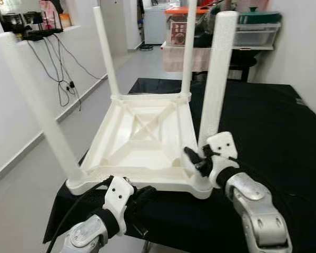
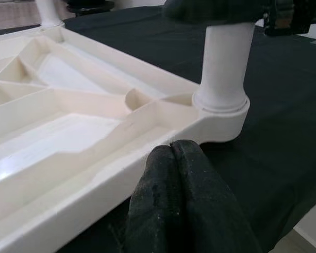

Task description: Building children table

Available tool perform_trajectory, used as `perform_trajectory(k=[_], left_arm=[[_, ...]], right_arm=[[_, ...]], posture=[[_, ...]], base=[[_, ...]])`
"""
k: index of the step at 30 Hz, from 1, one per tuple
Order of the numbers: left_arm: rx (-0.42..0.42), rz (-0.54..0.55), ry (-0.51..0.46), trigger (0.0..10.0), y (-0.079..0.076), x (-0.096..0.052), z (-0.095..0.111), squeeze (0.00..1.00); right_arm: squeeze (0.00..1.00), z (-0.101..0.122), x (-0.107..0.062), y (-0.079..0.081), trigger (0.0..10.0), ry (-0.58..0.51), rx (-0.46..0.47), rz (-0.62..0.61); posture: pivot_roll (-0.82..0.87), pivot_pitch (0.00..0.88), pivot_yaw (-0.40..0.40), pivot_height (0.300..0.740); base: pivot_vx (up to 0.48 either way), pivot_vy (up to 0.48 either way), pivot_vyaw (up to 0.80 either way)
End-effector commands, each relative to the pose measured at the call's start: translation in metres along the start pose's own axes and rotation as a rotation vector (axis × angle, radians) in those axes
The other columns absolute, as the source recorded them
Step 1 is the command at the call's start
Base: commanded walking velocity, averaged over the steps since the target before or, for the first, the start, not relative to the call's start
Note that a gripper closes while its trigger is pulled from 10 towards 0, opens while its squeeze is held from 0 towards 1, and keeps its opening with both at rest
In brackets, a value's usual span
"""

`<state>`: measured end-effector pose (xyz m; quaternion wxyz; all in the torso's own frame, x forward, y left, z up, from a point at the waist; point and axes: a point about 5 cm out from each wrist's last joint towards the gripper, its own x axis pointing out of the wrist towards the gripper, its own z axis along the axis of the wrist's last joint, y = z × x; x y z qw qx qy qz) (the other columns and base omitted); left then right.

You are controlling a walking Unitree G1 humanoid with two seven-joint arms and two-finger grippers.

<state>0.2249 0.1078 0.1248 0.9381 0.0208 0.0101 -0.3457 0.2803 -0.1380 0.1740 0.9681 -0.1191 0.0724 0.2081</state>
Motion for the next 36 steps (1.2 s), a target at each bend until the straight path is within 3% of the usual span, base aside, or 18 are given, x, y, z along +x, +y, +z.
perform_trajectory(k=[1, 2, 3, 4, 6, 7, 11, 16, 17, 18, 20, 21, 27, 34, 36], left_arm=[[0.004, 0.002, 0.014, 10.0, 0.002, -0.001, -0.002, 0.0], [0.003, 0.003, 0.013, 10.0, 0.002, 0.0, -0.002, 0.0], [0.003, 0.003, 0.012, 10.0, 0.001, 0.0, -0.001, 0.0], [0.003, 0.005, 0.012, 10.0, 0.001, 0.001, -0.001, 0.0], [0.003, 0.005, 0.011, 10.0, 0.001, 0.001, -0.001, 0.0], [0.003, 0.007, 0.01, 10.0, 0.001, 0.001, -0.001, 0.0], [0.002, 0.014, 0.007, 10.0, 0.002, 0.003, 0.0, 0.0], [0.002, 0.015, 0.007, 10.0, 0.002, 0.003, 0.0, 0.0], [0.001, 0.015, 0.007, 10.0, 0.002, 0.004, 0.0, 0.0], [0.001, 0.015, 0.006, 10.0, 0.002, 0.004, 0.0, 0.0], [0.001, 0.014, 0.006, 10.0, 0.002, 0.004, 0.0, 0.0], [0.002, 0.014, 0.005, 10.0, 0.001, 0.004, 0.0, 0.0], [0.003, 0.015, 0.003, 10.0, 0.0, 0.003, 0.001, 0.0], [0.004, 0.018, 0.006, 10.0, -0.003, -0.002, 0.002, 0.0], [0.003, 0.018, 0.011, 10.0, -0.005, -0.006, 0.003, 0.0]], right_arm=[[0.0, -0.029, 0.004, 0.013, 10.0, 0.198, -0.081, 0.097], [0.07, -0.033, 0.006, 0.008, 10.0, 0.224, -0.106, 0.107], [0.07, -0.035, 0.007, 0.005, 10.0, 0.243, -0.121, 0.113], [0.88, -0.036, 0.009, -0.002, 10.0, 0.26, -0.138, 0.102], [0.88, -0.037, 0.01, -0.007, 10.0, 0.27, -0.148, 0.093], [1.0, -0.037, 0.01, -0.013, 10.0, 0.279, -0.15, 0.084], [1.0, -0.04, 0.012, -0.03, 10.0, 0.321, -0.183, 0.09], [1.0, -0.037, 0.017, -0.029, 10.0, 0.275, -0.179, 0.171], [1.0, -0.032, 0.021, -0.028, 10.0, 0.215, -0.16, 0.214], [0.83, -0.022, 0.026, -0.025, 10.0, 0.11, -0.116, 0.302], [0.83, -0.019, 0.028, -0.024, 10.0, 0.068, -0.097, 0.345], [0.0, -0.011, 0.031, -0.028, 10.0, -0.023, -0.047, 0.44], [0.0, 0.001, 0.044, -0.042, 10.0, -0.131, 0.043, 0.543], [0.0, 0.007, 0.059, -0.049, 10.0, -0.189, 0.027, 0.583], [0.0, 0.009, 0.062, -0.049, 0.0, -0.191, 0.032, 0.625]], posture=[[-0.01, 0.0, -0.04, 0.74], [-0.01, 0.0, -0.043, 0.74], [-0.01, 0.0, -0.043, 0.74], [-0.01, 0.0, -0.045, 0.74], [-0.01, 0.0, -0.045, 0.74], [-0.01, 0.0, -0.047, 0.74], [0.0, 0.0, -0.051, 0.74], [0.0, 0.0, -0.05, 0.74], [0.0, 0.0, -0.051, 0.74], [0.0, 0.0, -0.048, 0.74], [0.0, 0.0, -0.048, 0.74], [0.01, 0.0, -0.052, 0.74], [0.02, 0.0, -0.054, 0.74], [0.05, 0.0, -0.058, 0.74], [0.06, 0.0, -0.056, 0.74]], base=[[0.0, 0.0, 0.0], [0.0, 0.0, 0.0], [0.0, 0.0, 0.0], [0.0, 0.0, 0.0], [0.0, 0.0, 0.0], [0.0, 0.0, 0.0], [0.0, 0.0, 0.0], [0.0, 0.0, 0.0], [0.0, 0.0, 0.0], [0.0, 0.0, 0.0], [0.0, 0.0, 0.0], [0.0, 0.0, 0.0], [0.0, 0.0, 0.0], [0.0, 0.0, 0.0], [0.0, 0.0, 0.0]])
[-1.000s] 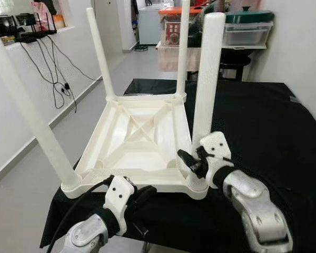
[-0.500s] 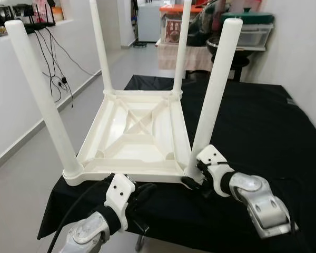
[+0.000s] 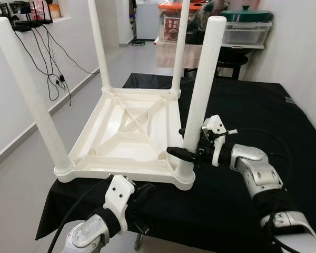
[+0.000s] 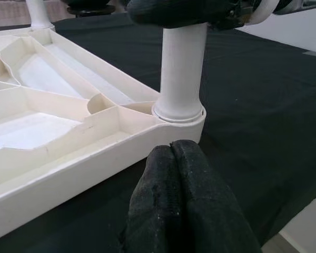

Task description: Building children table

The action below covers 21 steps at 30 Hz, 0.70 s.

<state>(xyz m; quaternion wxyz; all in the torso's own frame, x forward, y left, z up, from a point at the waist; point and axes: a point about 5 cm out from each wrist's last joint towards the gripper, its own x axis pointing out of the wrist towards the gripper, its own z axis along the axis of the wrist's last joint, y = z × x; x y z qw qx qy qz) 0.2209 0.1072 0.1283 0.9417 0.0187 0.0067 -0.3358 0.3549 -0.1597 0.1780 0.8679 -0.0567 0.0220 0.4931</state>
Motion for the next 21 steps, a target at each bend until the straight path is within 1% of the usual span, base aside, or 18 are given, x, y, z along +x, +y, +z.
perform_trajectory(k=[1, 3, 5, 9, 10, 13, 14, 15, 16, 19, 20, 21], left_arm=[[0.004, -0.004, 0.021, 10.0, -0.002, -0.004, -0.001, 0.0], [0.004, -0.004, 0.021, 10.0, -0.002, -0.004, -0.001, 0.0], [0.001, -0.004, 0.025, 10.0, -0.003, -0.006, 0.0, 0.0], [-0.001, -0.004, 0.026, 10.0, -0.004, -0.007, 0.0, 0.0], [-0.003, -0.005, 0.028, 10.0, -0.004, -0.007, 0.0, 0.0], [-0.003, -0.005, 0.028, 10.0, -0.004, -0.007, 0.0, 0.0], [-0.006, -0.007, 0.029, 10.0, -0.004, -0.007, 0.0, 0.0], [-0.006, -0.007, 0.029, 10.0, -0.004, -0.007, 0.0, 0.0], [-0.009, -0.01, 0.029, 10.0, -0.004, -0.007, 0.0, 0.0], [-0.009, -0.01, 0.029, 10.0, -0.004, -0.007, 0.0, 0.0], [-0.012, -0.012, 0.03, 10.0, -0.004, -0.006, 0.0, 0.0], [-0.015, -0.015, 0.03, 10.0, -0.003, -0.006, -0.001, 0.0]], right_arm=[[0.0, 0.003, 0.005, -0.001, 0.0, -0.009, -0.001, 0.038], [0.0, 0.003, 0.005, -0.001, 0.0, -0.009, -0.001, 0.038], [0.0, 0.001, 0.001, -0.005, 0.0, -0.005, 0.007, 0.068], [0.0, 0.001, 0.0, -0.006, 0.0, -0.005, 0.009, 0.076], [0.0, -0.001, -0.004, -0.008, 0.0, -0.008, 0.011, 0.076], [0.0, -0.001, -0.004, -0.008, 0.0, -0.008, 0.011, 0.076], [0.0, -0.004, -0.009, -0.007, 0.0, -0.001, -0.003, 0.069], [0.0, -0.004, -0.009, -0.007, 0.0, -0.001, -0.003, 0.069], [0.0, -0.006, -0.014, -0.006, 0.0, 0.004, -0.028, 0.057], [0.0, -0.006, -0.014, -0.006, 0.0, 0.004, -0.028, 0.057], [0.0, -0.006, -0.02, -0.002, 0.0, 0.008, -0.053, 0.021], [0.0, -0.007, -0.016, 0.009, 0.0, 0.007, -0.032, -0.198]], posture=[[0.06, 0.0, -0.056, 0.74], [0.06, 0.0, -0.056, 0.74], [0.06, 0.0, -0.056, 0.74], [0.06, 0.0, -0.056, 0.74], [0.05, 0.0, -0.045, 0.74], [0.05, 0.0, -0.045, 0.74], [0.04, 0.0, -0.043, 0.74], [0.04, 0.0, -0.043, 0.74], [0.04, 0.0, -0.04, 0.74], [0.04, 0.0, -0.04, 0.74], [0.02, 0.0, -0.037, 0.74], [0.0, 0.0, -0.05, 0.74]], base=[[0.0, 0.0, 0.0], [0.0, 0.0, 0.0], [0.0, 0.0, 0.0], [0.0, 0.0, 0.0], [0.0, 0.0, 0.0], [0.0, 0.0, 0.0], [0.0, 0.0, 0.0], [0.0, 0.0, 0.0], [0.0, 0.0, 0.0], [0.0, 0.0, 0.0], [0.0, 0.0, 0.0], [0.0, 0.0, 0.0]])
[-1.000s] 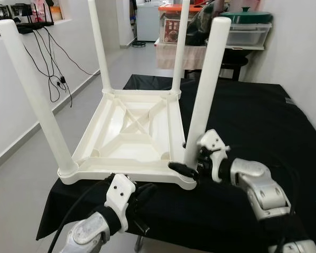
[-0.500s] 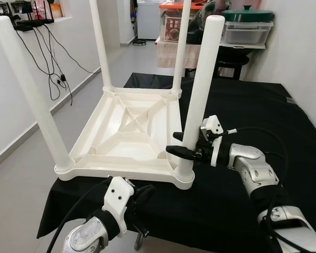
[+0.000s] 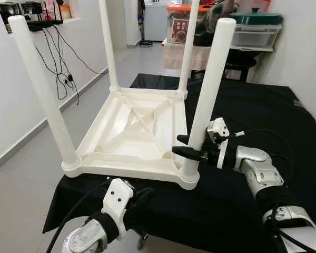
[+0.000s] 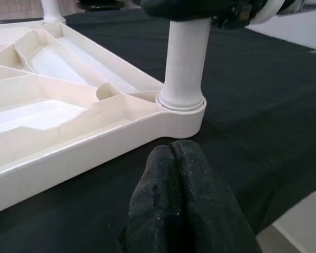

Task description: Building children table

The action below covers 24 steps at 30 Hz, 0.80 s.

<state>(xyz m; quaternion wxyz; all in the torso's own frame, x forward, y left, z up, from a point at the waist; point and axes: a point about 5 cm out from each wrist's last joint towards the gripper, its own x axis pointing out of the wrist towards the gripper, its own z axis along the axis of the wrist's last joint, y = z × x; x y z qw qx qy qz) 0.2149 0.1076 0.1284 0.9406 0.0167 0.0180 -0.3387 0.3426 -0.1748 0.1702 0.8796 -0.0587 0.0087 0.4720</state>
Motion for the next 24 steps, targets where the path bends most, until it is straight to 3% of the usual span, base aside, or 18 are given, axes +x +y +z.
perform_trajectory(k=[1, 2, 3, 4, 5, 6, 8, 11, 19, 20, 21, 22, 24], left_arm=[[-0.003, -0.008, 0.01, 10.0, 0.001, -0.001, -0.001, 0.0], [-0.006, -0.01, 0.011, 10.0, 0.002, -0.002, -0.001, 0.0], [-0.006, -0.01, 0.011, 10.0, 0.002, -0.002, -0.001, 0.0], [-0.005, -0.015, 0.012, 10.0, 0.004, -0.001, -0.001, 0.0], [-0.005, -0.015, 0.012, 10.0, 0.004, -0.001, -0.001, 0.0], [-0.001, -0.022, 0.016, 10.0, 0.004, 0.0, -0.002, 0.0], [0.0, -0.027, 0.018, 10.0, 0.005, 0.001, -0.002, 0.0], [0.017, -0.06, 0.026, 10.0, 0.005, 0.003, -0.003, 0.0], [0.008, -0.018, 0.017, 10.0, 0.007, 0.003, -0.003, 0.0], [0.009, -0.019, 0.017, 10.0, 0.008, 0.003, -0.003, 0.0], [0.009, -0.025, 0.018, 10.0, 0.008, 0.005, -0.003, 0.0], [0.009, -0.025, 0.018, 10.0, 0.008, 0.005, -0.003, 0.0], [0.008, -0.034, 0.019, 10.0, 0.007, 0.006, -0.003, 0.0]], right_arm=[[0.0, 0.003, 0.002, 0.005, 0.0, 0.026, -0.019, -0.148], [0.0, -0.001, 0.002, 0.019, 0.0, 0.038, 0.049, -0.616], [0.0, -0.001, 0.002, 0.019, 0.0, 0.038, 0.049, -0.616], [0.0, -0.012, -0.007, 0.052, 0.0, 0.096, 0.117, -0.831], [0.0, -0.012, -0.007, 0.052, 0.0, 0.096, 0.117, -0.831], [0.0, -0.019, -0.012, 0.074, 0.0, 0.138, 0.135, -0.899], [0.0, -0.025, -0.016, 0.078, 0.0, 0.168, 0.146, -0.915], [0.0, -0.025, -0.017, 0.069, 0.0, 0.176, 0.066, -0.872], [0.0, -0.024, -0.013, 0.082, 0.0, 0.199, 0.068, -0.833], [0.0, -0.024, -0.01, 0.086, 1.1, 0.227, 0.068, -0.811], [1.0, -0.021, -0.001, 0.089, 10.0, 0.205, 0.079, -0.739], [1.0, -0.021, -0.001, 0.089, 10.0, 0.205, 0.079, -0.739], [1.0, -0.01, 0.013, 0.096, 10.0, 0.132, 0.089, -0.605]], posture=[[0.0, 0.0, -0.05, 0.74], [-0.02, 0.0, -0.046, 0.74], [-0.02, 0.0, -0.046, 0.74], [-0.02, 0.0, -0.022, 0.74], [-0.02, 0.0, -0.022, 0.74], [-0.04, 0.0, -0.01, 0.74], [-0.05, 0.0, -0.008, 0.74], [-0.03, 0.0, -0.023, 0.74], [-0.03, 0.0, -0.02, 0.74], [-0.03, 0.0, -0.022, 0.74], [-0.03, 0.0, -0.021, 0.74], [-0.03, 0.0, -0.021, 0.74], [-0.03, 0.0, -0.021, 0.74]], base=[[0.0, 0.0, 0.0], [0.0, 0.0, 0.0], [0.0, 0.0, 0.0], [0.0, 0.0, 0.0], [0.0, 0.0, 0.0], [0.0, 0.0, 0.0], [0.0, 0.0, 0.0], [0.0, 0.0, 0.0], [0.0, 0.0, 0.0], [0.0, 0.0, 0.0], [0.0, 0.0, 0.0], [0.0, 0.0, 0.0], [0.0, 0.0, 0.0]])
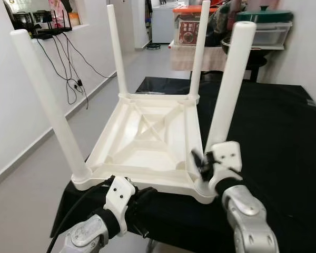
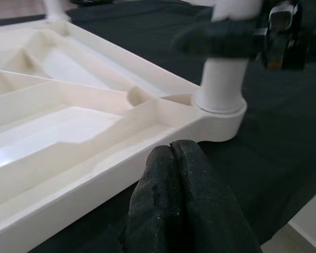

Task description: Building children table

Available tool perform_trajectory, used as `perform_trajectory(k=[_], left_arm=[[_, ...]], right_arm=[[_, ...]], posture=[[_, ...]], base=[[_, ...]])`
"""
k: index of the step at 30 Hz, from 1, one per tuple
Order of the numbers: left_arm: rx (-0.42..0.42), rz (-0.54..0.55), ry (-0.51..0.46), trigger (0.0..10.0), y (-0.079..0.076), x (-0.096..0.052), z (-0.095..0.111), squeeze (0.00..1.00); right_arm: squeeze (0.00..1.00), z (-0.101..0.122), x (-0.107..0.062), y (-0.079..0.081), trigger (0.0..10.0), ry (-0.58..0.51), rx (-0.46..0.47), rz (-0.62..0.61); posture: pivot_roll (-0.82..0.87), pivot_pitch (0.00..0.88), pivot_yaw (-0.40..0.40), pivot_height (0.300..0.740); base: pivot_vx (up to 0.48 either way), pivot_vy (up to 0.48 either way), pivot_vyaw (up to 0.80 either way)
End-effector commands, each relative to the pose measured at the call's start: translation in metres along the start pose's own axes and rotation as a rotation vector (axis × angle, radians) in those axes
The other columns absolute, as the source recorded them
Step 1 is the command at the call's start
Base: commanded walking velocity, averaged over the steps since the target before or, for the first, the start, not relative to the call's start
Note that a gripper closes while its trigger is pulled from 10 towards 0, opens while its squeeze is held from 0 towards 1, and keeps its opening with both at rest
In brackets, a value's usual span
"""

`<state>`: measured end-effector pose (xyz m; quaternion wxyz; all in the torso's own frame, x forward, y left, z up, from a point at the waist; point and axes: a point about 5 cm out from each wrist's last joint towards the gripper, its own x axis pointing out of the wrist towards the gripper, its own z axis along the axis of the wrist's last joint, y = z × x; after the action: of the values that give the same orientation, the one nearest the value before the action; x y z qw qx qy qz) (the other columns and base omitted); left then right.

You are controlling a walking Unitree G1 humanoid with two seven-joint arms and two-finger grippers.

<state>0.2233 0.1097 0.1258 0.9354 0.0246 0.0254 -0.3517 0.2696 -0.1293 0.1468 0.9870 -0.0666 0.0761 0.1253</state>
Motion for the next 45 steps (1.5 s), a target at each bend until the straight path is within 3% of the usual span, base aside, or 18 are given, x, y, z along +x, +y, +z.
perform_trajectory(k=[1, 3, 5, 7, 8, 9, 10, 13, 16, 21, 22, 24, 25, 36, 40, 41, 43, 45], left_arm=[[-0.003, -0.007, -0.002, 10.0, 0.0, 0.002, -0.001, 0.0], [-0.003, -0.008, -0.005, 10.0, 0.0, 0.003, 0.0, 0.0], [-0.003, -0.008, -0.005, 10.0, 0.0, 0.003, 0.0, 0.0], [-0.003, -0.006, -0.007, 10.0, 0.0, 0.004, 0.0, 0.0], [-0.003, -0.006, -0.008, 10.0, 0.0, 0.004, 0.0, 0.0], [-0.003, -0.006, -0.008, 10.0, 0.0, 0.004, 0.0, 0.0], [-0.003, -0.004, -0.009, 10.0, 0.0, 0.005, 0.0, 0.0], [-0.003, -0.004, -0.009, 10.0, 0.0, 0.005, 0.0, 0.0], [0.0, -0.001, -0.012, 10.0, 0.0, 0.006, 0.0, 0.0], [0.001, 0.0, -0.012, 10.0, 0.0, 0.006, 0.0, 0.0], [0.001, 0.001, -0.012, 10.0, -0.001, 0.006, 0.0, 0.0], [0.001, 0.001, -0.012, 10.0, -0.001, 0.006, 0.0, 0.0], [0.001, 0.002, -0.013, 10.0, -0.001, 0.006, 0.0, 0.0], [-0.004, 0.001, -0.017, 10.0, -0.003, 0.007, 0.0, 0.0], [-0.009, 0.004, -0.023, 10.0, -0.003, 0.006, 0.001, 0.0], [-0.009, 0.004, -0.023, 10.0, -0.003, 0.006, 0.001, 0.0], [-0.01, 0.004, -0.023, 10.0, -0.003, 0.004, 0.001, 0.0], [-0.01, 0.004, -0.023, 10.0, -0.003, 0.004, 0.001, 0.0]], right_arm=[[1.0, 0.02, 0.007, 0.024, 10.0, -0.108, 0.048, 0.26], [1.0, 0.034, 0.008, 0.032, 10.0, -0.194, 0.069, 0.407], [1.0, 0.034, 0.008, 0.032, 10.0, -0.194, 0.069, 0.407], [1.0, 0.038, 0.008, 0.031, 10.0, -0.218, 0.057, 0.505], [0.48, 0.039, 0.012, 0.024, 10.0, -0.231, 0.0, 0.572], [0.48, 0.039, 0.012, 0.024, 10.0, -0.231, 0.0, 0.572], [0.0, 0.041, 0.016, 0.014, 10.0, -0.235, -0.049, 0.661], [0.0, 0.041, 0.016, 0.014, 10.0, -0.235, -0.049, 0.661], [0.0, 0.044, 0.042, -0.02, 10.0, -0.179, -0.085, 0.878], [0.0, 0.046, 0.052, -0.026, 10.0, -0.164, -0.052, 0.9], [0.0, 0.046, 0.056, -0.028, 4.9, -0.156, -0.033, 0.907], [0.0, 0.046, 0.056, -0.028, 4.9, -0.156, -0.033, 0.907], [0.0, 0.044, 0.058, -0.03, 0.0, -0.146, -0.016, 0.924], [0.0, 0.037, 0.063, -0.04, 0.0, -0.134, -0.006, 0.914], [0.0, 0.033, 0.055, -0.062, 0.0, -0.133, -0.081, 0.626], [0.0, 0.033, 0.055, -0.062, 0.0, -0.133, -0.081, 0.626], [0.0, 0.031, 0.051, -0.061, 0.0, -0.126, -0.026, 0.308], [0.0, 0.031, 0.051, -0.061, 0.0, -0.126, -0.026, 0.308]], posture=[[-0.03, 0.0, -0.02, 0.74], [-0.03, 0.0, -0.02, 0.74], [-0.03, 0.0, -0.02, 0.74], [-0.03, 0.0, -0.021, 0.74], [-0.02, 0.0, -0.021, 0.74], [-0.02, 0.0, -0.021, 0.74], [-0.02, 0.0, -0.023, 0.74], [-0.02, 0.0, -0.023, 0.74], [0.0, 0.0, -0.027, 0.74], [0.0, 0.0, -0.03, 0.74], [0.01, 0.0, -0.032, 0.74], [0.01, 0.0, -0.032, 0.74], [0.01, 0.0, -0.034, 0.74], [0.0, 0.0, -0.034, 0.74], [-0.02, 0.0, -0.036, 0.74], [-0.02, 0.0, -0.036, 0.74], [-0.02, 0.0, -0.042, 0.74], [-0.02, 0.0, -0.042, 0.74]], base=[[0.0, 0.0, 0.0], [0.0, 0.0, 0.0], [0.0, 0.0, 0.0], [0.0, 0.0, 0.0], [0.0, 0.0, 0.0], [0.0, 0.0, 0.0], [0.0, 0.0, 0.0], [0.0, 0.0, 0.0], [0.0, 0.0, 0.0], [0.0, 0.0, 0.0], [0.0, 0.0, 0.0], [0.0, 0.0, 0.0], [0.0, 0.0, 0.0], [0.0, 0.0, 0.0], [0.0, 0.0, 0.0], [0.0, 0.0, 0.0], [0.0, 0.0, 0.0], [0.0, 0.0, 0.0]])
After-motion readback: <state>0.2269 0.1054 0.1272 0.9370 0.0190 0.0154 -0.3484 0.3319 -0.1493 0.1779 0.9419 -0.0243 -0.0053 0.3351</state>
